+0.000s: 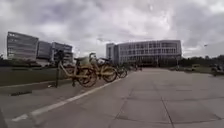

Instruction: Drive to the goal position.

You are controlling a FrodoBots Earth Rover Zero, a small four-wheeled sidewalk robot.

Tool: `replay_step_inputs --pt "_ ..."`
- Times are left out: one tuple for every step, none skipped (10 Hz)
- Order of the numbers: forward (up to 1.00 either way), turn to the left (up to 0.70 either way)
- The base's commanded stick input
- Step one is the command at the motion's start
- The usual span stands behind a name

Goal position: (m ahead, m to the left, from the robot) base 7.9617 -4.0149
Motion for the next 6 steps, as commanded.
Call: replay_step_inputs --pt "0.70 0.00" --pt "0.70 0.00" --pt "0.70 0.00" --pt "0.70 0.00" --pt "0.70 -0.05" --pt "0.70 -0.34"
